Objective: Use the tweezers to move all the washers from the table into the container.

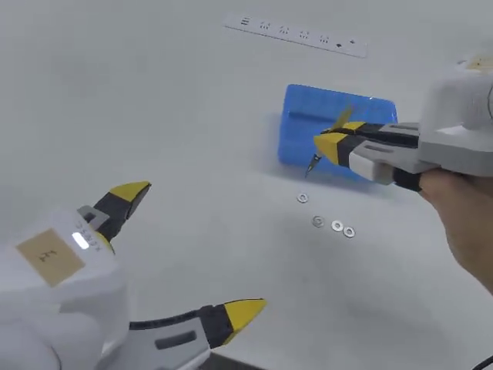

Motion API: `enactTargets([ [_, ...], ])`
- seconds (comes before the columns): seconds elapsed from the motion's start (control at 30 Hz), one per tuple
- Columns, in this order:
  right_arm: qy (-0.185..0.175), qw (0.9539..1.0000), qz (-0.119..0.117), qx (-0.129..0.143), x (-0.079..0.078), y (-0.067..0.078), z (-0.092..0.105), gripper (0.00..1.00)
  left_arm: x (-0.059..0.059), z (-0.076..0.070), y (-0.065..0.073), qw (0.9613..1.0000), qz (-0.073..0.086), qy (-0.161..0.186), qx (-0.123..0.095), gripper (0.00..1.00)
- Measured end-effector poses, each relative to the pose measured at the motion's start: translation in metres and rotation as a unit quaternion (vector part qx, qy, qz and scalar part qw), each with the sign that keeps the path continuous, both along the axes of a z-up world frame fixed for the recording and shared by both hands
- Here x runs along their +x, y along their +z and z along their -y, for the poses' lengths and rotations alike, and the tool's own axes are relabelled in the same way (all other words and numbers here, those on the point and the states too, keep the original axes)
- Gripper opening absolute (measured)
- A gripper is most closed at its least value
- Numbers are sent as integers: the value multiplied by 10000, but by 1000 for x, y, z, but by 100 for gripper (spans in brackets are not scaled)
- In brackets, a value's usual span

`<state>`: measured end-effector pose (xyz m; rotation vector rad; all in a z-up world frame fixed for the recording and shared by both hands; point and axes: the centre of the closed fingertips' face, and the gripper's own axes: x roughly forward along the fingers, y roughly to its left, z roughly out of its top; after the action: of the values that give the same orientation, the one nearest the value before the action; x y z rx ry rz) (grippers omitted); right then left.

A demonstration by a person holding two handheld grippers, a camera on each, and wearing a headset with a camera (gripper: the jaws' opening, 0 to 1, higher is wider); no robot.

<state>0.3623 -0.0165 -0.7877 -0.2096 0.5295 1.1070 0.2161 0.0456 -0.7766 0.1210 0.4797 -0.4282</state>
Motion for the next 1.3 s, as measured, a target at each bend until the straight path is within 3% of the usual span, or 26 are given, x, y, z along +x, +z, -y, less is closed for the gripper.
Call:
enactTargets([
  [0.1, -19, 10000, 3, -29, -2, -4, 0, 3, 1, -3, 0, 10000, -6, 82, 15, 99],
  [0.2, 60, 9997, 44, -230, -6, -11, 0, 3, 1, -2, 0, 10000, -5, 89, -9, 99],
  [0.33, 158, 9990, 101, -401, -11, -18, 0, 3, -1, -1, -2, 9999, -38, 37, 133, 99],
  [0.7, 99, 9992, -35, -377, -10, -23, -1, 3, -1, -2, -3, 9998, -76, 40, 163, 99],
  [1.3, 121, 9988, 77, -474, -8, -26, 0, 3, -2, -4, -10, 9994, -184, 16, 304, 99],
])
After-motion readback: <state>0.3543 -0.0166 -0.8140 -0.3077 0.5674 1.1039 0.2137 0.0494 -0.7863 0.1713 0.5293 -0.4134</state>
